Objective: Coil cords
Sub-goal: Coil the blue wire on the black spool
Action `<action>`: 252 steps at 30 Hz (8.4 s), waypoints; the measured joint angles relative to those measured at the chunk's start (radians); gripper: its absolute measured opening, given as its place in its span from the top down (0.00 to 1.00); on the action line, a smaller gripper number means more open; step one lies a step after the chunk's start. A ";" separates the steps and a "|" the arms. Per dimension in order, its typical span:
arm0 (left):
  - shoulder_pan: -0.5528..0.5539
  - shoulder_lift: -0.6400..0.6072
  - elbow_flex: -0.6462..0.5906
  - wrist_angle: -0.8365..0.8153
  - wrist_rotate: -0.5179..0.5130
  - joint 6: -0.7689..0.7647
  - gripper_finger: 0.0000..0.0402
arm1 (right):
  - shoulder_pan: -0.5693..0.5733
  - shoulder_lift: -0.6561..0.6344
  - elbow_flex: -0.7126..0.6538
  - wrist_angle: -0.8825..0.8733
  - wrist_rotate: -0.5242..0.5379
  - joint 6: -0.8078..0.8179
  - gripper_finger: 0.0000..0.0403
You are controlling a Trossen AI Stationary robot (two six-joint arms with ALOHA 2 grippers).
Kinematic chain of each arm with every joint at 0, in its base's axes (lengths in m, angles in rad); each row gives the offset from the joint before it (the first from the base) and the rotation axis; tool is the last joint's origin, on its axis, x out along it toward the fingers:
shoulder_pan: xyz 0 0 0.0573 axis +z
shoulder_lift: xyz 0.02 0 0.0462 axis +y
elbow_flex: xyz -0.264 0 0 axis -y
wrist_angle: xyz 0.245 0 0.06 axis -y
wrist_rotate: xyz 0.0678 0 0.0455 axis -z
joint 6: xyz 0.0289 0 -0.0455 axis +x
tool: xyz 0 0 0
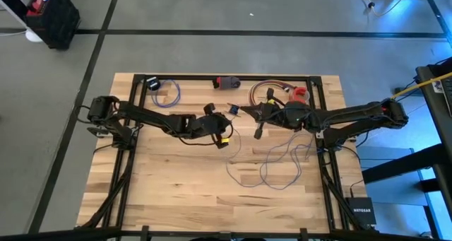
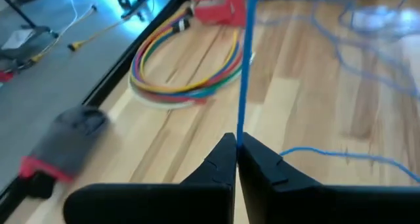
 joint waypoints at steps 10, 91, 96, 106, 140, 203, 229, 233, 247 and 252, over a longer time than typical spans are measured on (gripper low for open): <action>0.001 -0.233 -0.003 -0.217 0.014 -0.055 1.00 | 0.000 -0.006 0.004 -0.279 -0.079 0.007 1.00; 0.067 -0.084 -0.002 0.149 0.125 -0.097 0.99 | -0.001 0.261 0.004 0.028 0.264 0.004 1.00; 0.073 -0.084 -0.002 0.149 0.124 -0.088 0.99 | -0.001 0.261 0.005 0.025 0.277 -0.012 1.00; 0.088 -0.083 -0.002 0.164 0.123 -0.100 0.76 | -0.001 0.261 0.005 0.026 0.281 -0.020 1.00; -0.027 0.069 0.001 0.290 0.117 -0.046 0.68 | -0.055 0.223 0.004 0.169 0.272 -0.078 1.00; -0.013 -0.052 0.003 0.150 -0.057 0.099 0.68 | -0.262 0.235 -0.165 0.466 -0.036 0.005 1.00; 0.048 -0.009 0.003 0.119 -0.049 0.027 0.75 | -0.262 0.235 -0.165 0.466 -0.037 0.005 1.00; 0.050 -0.009 0.003 0.135 0.014 0.033 0.81 | -0.262 0.235 -0.165 0.466 -0.037 0.005 1.00; 0.051 0.003 0.003 0.191 0.035 0.041 0.99 | -0.262 0.235 -0.165 0.491 -0.075 0.033 1.00; 0.063 0.061 0.003 0.297 0.086 0.045 0.99 | -0.262 0.235 -0.164 0.536 -0.182 0.108 1.00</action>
